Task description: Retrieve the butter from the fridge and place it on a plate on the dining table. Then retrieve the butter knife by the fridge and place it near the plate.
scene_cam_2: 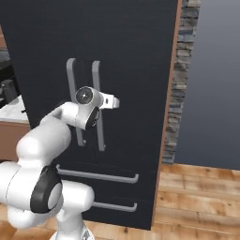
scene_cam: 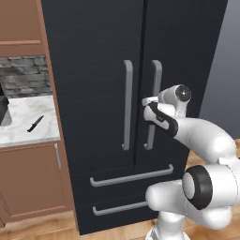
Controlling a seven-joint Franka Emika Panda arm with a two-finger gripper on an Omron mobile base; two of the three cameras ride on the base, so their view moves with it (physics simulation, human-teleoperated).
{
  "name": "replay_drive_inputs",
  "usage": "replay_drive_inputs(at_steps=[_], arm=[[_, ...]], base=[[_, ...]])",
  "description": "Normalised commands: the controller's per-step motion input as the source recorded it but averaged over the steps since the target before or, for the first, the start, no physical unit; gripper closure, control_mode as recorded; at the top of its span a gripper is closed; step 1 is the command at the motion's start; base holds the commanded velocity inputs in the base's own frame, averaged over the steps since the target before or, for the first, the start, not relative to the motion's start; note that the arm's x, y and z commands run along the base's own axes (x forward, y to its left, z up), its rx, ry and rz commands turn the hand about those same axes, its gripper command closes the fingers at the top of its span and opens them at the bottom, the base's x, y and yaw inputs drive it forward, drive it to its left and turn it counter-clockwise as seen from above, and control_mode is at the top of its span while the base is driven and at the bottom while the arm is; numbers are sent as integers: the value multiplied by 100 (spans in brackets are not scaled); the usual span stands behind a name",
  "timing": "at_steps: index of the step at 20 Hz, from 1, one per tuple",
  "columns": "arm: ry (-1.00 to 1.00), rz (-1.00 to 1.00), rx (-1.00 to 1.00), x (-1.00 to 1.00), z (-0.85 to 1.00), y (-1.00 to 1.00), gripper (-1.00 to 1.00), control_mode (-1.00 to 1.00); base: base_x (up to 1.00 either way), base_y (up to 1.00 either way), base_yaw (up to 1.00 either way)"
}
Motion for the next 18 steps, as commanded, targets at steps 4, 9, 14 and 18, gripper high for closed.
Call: replay_drive_inputs(at_steps=[4, 9, 14, 18], arm=[[9, -8, 0, -94, 16, -99, 100, -100], [16, 0, 8, -100, 28, -100, 100, -100], [17, 0, 19, -100, 20, -100, 100, -100], [20, 0, 24, -100, 5, -100, 100, -100]], base=[[0, 0, 0], [0, 0, 0], [0, 0, 0], [0, 0, 0]])
